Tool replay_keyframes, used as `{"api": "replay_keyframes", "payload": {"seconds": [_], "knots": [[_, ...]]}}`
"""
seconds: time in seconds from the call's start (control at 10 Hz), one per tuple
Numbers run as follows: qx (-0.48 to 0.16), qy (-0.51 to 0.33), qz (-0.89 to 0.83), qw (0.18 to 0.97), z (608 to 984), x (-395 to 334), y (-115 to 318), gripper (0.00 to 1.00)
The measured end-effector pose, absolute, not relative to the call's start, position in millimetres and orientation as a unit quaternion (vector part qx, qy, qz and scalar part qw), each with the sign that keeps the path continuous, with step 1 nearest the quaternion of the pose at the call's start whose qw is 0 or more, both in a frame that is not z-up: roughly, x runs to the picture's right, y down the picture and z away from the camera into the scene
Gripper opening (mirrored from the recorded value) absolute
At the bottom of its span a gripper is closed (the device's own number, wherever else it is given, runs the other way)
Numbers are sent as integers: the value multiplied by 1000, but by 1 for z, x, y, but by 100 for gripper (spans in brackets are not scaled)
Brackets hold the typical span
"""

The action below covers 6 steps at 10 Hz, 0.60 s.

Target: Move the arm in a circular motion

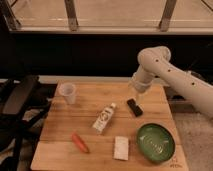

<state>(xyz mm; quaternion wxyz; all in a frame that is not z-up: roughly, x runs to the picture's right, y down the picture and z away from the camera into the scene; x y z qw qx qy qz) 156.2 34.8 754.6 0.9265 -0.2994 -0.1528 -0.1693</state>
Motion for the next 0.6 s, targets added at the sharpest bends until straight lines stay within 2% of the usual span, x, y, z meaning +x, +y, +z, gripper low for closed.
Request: {"api": "replay_keyframes", "payload": {"seconds": [0.6], "knots": [[-295,-149,-167,929,754,131,32,65]]}}
